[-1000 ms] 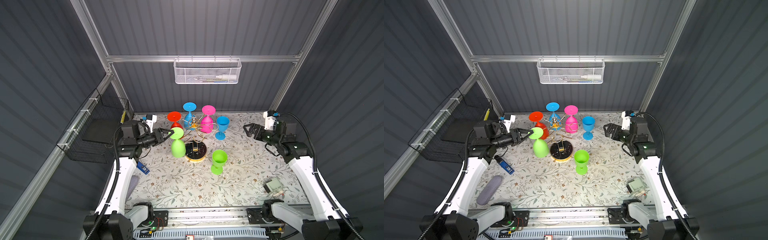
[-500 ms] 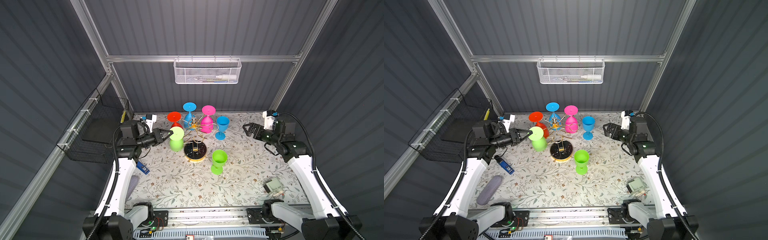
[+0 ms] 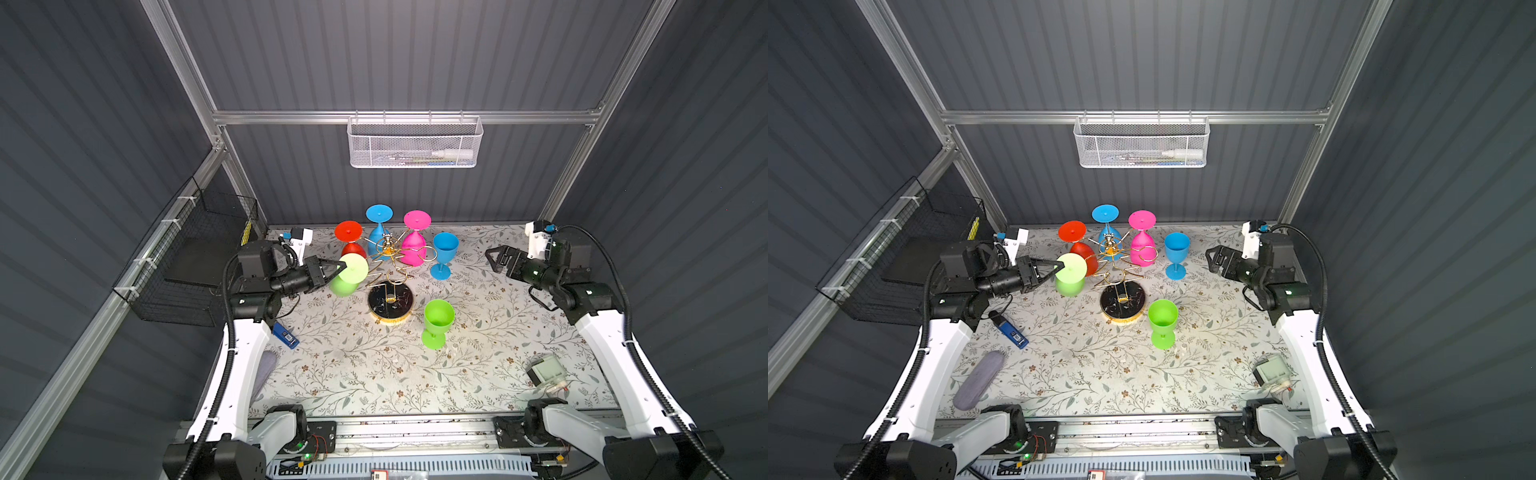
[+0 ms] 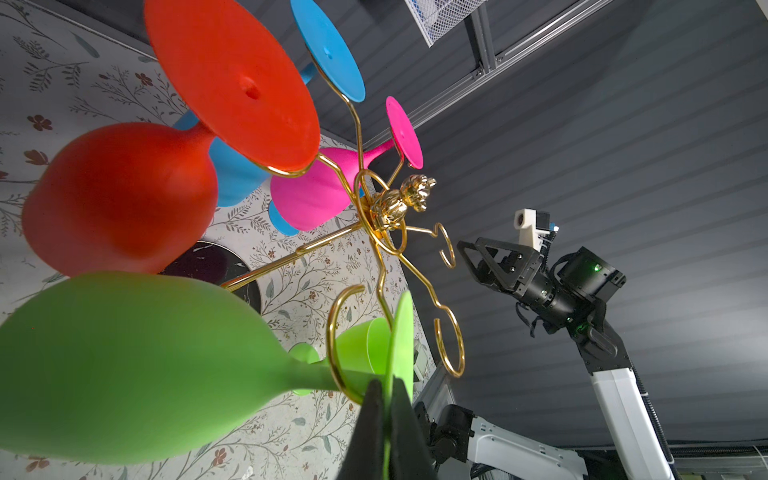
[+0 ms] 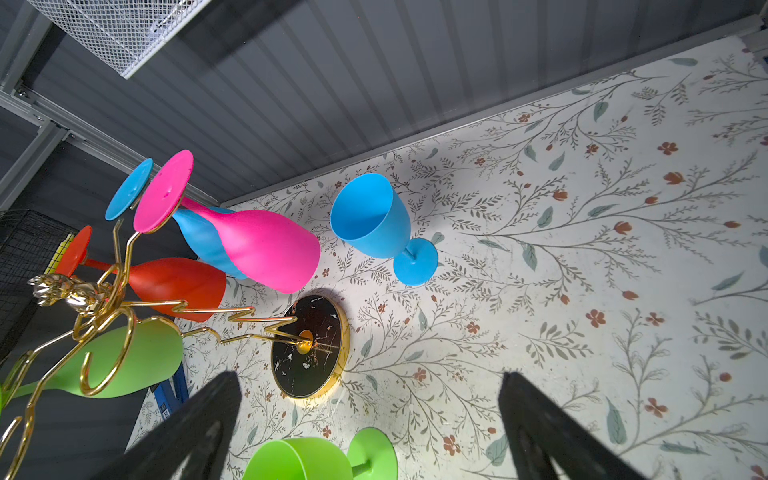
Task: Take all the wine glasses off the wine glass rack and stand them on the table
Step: 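Close the left gripper on the hanging lime green glass's base, then pull the lime green glass off the rack hook with the left gripper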
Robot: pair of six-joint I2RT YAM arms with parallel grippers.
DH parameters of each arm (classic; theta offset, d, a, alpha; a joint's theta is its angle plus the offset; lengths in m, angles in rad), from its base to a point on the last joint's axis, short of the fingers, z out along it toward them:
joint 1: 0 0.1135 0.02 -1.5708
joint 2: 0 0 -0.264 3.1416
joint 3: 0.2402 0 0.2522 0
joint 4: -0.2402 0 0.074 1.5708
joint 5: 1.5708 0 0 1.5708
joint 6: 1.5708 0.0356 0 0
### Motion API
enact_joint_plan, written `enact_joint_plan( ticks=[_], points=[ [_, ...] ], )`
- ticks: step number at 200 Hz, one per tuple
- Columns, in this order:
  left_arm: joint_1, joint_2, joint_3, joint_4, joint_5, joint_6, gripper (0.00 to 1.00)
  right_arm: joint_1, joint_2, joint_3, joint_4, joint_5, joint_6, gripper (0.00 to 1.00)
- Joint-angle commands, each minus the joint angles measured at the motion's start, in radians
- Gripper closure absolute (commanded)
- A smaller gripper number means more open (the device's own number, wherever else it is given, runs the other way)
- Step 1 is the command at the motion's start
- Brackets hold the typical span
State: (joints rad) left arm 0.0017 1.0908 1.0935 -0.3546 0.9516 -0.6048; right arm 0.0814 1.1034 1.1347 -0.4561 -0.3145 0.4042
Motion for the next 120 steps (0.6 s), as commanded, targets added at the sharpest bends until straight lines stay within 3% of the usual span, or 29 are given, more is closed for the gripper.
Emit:
enact_joint_plan(
  ticks=[1,51,120],
  points=[
    [0.003,-0.028,0.047,-0.016,0.022,-0.011,0.97,0.003,-0.001,0.005,0.019,-0.011,0.001,0.01],
    [0.003,-0.037,0.079,-0.029,0.034,-0.017,1.00,0.003,-0.004,0.003,0.016,-0.012,-0.002,0.01],
    [0.003,-0.046,0.153,-0.223,-0.001,0.105,1.00,0.003,-0.011,0.002,0.014,-0.011,-0.010,0.01]
  ],
)
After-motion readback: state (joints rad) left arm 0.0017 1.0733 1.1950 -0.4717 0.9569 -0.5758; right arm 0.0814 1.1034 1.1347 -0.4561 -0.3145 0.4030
